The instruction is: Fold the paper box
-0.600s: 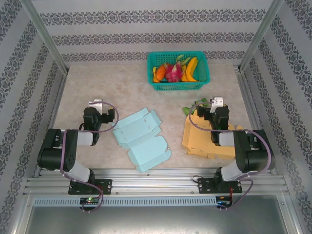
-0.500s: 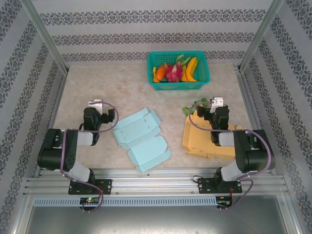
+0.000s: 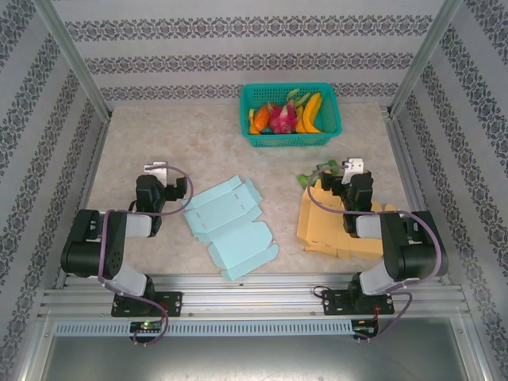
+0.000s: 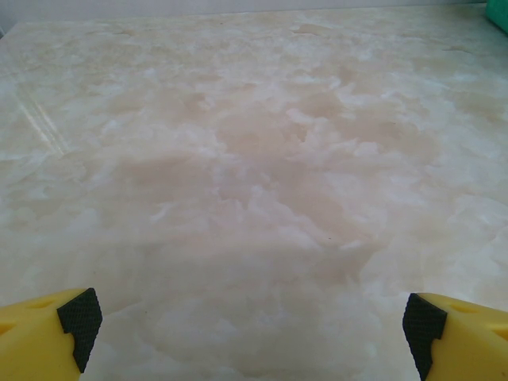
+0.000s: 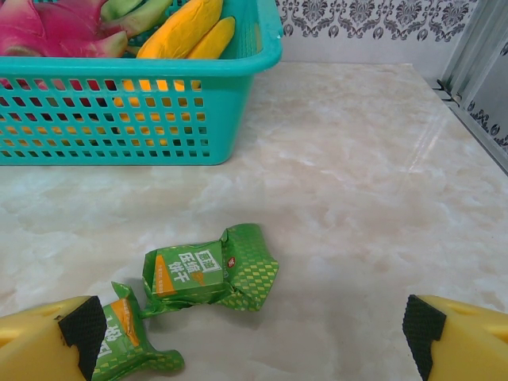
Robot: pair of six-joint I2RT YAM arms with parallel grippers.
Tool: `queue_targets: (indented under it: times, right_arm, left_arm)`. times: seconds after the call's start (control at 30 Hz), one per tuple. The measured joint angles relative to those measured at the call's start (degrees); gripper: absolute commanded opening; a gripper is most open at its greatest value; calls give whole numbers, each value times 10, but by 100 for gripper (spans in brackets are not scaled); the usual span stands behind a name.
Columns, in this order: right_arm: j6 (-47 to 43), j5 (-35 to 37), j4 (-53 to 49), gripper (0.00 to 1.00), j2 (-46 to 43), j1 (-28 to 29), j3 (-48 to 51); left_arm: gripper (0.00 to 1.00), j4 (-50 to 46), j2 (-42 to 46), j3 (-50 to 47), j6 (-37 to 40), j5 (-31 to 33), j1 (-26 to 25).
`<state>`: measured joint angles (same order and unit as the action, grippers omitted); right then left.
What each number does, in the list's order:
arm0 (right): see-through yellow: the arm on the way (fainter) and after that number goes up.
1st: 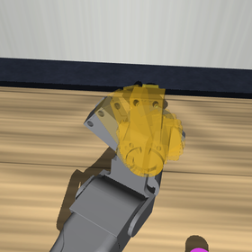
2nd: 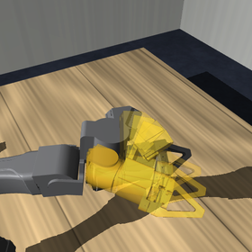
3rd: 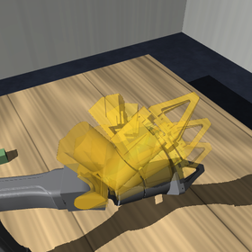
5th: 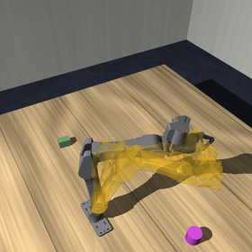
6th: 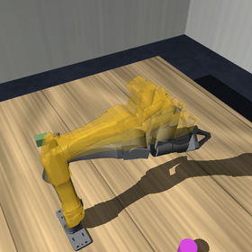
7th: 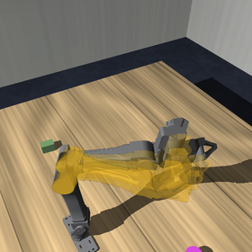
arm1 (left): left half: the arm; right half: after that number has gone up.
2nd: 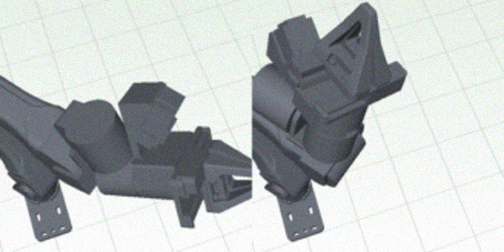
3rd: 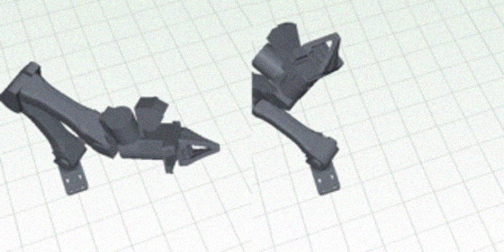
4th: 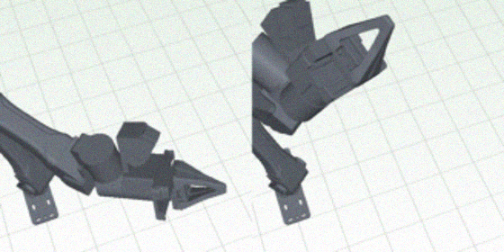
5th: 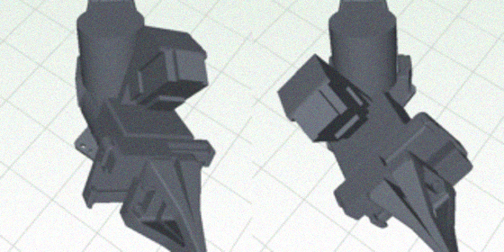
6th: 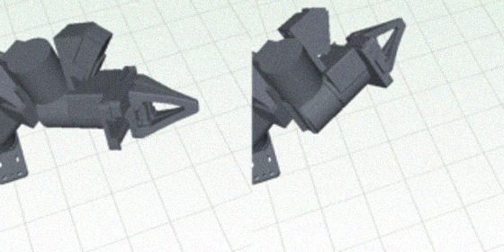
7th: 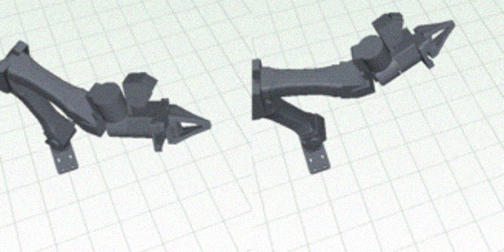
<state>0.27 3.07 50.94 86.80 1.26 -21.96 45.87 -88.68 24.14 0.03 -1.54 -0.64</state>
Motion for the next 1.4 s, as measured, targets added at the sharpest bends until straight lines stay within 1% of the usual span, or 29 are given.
queue_targets:
  times: [0.47, 0.8, 0.87, 0.9, 0.97, 1.0, 1.1, 1.13, 1.2, 1.27, 1.4]
  right_arm:
    - [5, -5, 0, 98, 0, 0, 0]
    - [11, -12, 0, 98, 0, -4, 0]
    - [15, -5, -10, 98, -9, -4, 0]
    - [17, 6, -34, 98, -30, -4, 1]
    - [26, 40, -68, 98, -91, 0, 7]
    - [35, 63, -79, 98, -132, 4, 11]
    - [73, 105, -130, 98, -235, 14, 6]
    - [83, 116, -153, 98, -260, 22, 0]
    - [95, 127, -189, 98, -295, 43, -12]
    - [101, 129, -223, 98, -325, 69, -17]
    - [113, 120, -315, 98, -373, 119, -34]
  left_arm:
    - [100, 0, 0, 0, 0, 0, 0]
    - [100, 0, 0, 0, 0, -13, 8]
    - [100, -1, 0, 0, -1, -10, 8]
    - [100, -6, 3, 0, -3, -5, 8]
    - [100, -52, 34, 0, -18, 19, 8]
    - [100, -98, 68, 4, -41, 45, 7]
    - [100, -272, 183, 57, -154, 156, 8]
    - [100, -315, 218, 77, -193, 185, 9]
    - [100, -369, 288, 94, -254, 218, 10]
    - [100, -407, 352, 87, -297, 215, 11]
    - [100, -515, 435, 78, -378, 156, 11]
